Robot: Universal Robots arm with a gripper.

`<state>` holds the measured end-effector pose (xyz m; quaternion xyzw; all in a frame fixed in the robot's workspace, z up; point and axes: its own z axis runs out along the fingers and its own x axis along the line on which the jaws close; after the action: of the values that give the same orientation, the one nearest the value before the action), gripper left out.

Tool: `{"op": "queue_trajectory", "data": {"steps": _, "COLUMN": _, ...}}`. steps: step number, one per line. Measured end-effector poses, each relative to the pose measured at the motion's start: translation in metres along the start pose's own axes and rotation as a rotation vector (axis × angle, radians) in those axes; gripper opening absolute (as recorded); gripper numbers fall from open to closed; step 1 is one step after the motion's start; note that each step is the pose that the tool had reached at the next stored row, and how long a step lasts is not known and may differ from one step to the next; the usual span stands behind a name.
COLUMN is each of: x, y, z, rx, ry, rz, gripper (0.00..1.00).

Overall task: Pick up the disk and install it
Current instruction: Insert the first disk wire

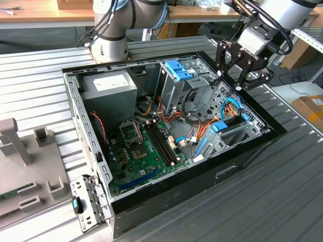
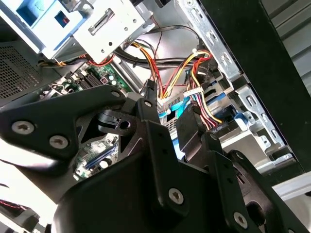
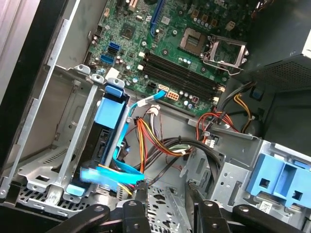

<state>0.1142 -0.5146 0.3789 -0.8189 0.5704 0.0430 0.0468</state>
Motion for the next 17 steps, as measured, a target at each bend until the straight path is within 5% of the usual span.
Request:
{"op": "queue_trajectory", "data": {"steps": 3, "x": -0.0115, "y": -0.0025, "z": -0.0053, "rx": -0.004, "ry": 0.0203, "rz": 0.0, "gripper": 0.44}}
{"op": "queue_trajectory", "data": {"steps": 5, "x": -0.0138, "y": -0.0031, "z": -0.0112, "rx": -0.0005, "ry": 0.0213, "rz": -0.001, "gripper": 0.44}}
{"op": "queue_trajectory", "data": {"steps": 12, "x": -0.0103, "y": -0.0034, "z": -0.0123, "rx": 0.0012, "ry": 0.0235, "rz": 0.016, "gripper": 0.44}}
{"op": "queue_trajectory", "data": {"steps": 17, "x": -0.0019, "y": -0.0214, "z": -0.0128, "rx": -0.0028, "ry": 0.0219, "rz": 0.022, "gripper": 0.44}}
